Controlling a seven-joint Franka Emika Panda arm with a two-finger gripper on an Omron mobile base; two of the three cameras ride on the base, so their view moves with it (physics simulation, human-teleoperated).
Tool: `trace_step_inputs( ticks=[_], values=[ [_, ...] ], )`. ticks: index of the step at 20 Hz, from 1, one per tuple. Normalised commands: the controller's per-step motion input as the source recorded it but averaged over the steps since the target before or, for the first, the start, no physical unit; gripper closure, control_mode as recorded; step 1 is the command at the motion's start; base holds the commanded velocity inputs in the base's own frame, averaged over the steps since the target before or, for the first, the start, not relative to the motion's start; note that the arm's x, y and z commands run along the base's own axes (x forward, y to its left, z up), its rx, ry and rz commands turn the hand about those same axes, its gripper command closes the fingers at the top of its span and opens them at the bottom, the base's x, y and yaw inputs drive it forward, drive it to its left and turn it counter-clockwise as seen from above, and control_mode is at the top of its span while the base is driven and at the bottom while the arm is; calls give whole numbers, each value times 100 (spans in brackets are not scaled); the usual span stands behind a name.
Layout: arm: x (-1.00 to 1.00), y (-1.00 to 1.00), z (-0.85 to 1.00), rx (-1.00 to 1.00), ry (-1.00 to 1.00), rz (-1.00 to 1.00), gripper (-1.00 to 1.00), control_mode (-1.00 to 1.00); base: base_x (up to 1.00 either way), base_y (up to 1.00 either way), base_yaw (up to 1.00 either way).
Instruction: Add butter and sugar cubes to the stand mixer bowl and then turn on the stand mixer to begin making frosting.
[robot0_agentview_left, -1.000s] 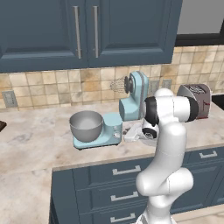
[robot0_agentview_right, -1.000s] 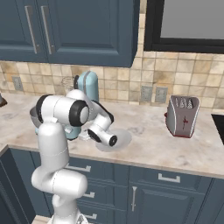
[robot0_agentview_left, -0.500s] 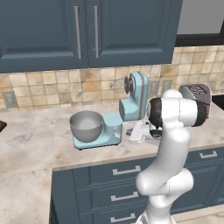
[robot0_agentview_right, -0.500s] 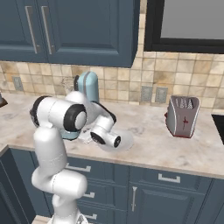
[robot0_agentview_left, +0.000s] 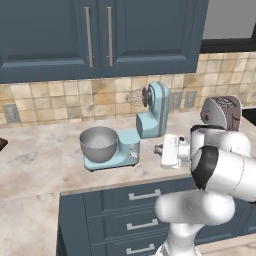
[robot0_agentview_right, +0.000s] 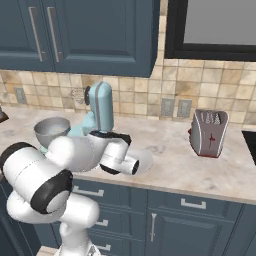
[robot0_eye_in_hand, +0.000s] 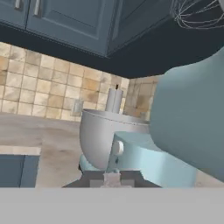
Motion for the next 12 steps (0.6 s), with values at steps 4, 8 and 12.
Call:
trace_step_inputs(
  ticks=[4, 8, 12],
  values=[
    [-100, 3, 100, 0, -1, 2, 100, -100, 0, 0, 0],
    [-97, 40, 100, -5, 1, 3, 100, -100, 0, 0, 0],
    [-54, 90, 90, -10, 9, 7, 100, -100, 0, 0, 0]
  ],
)
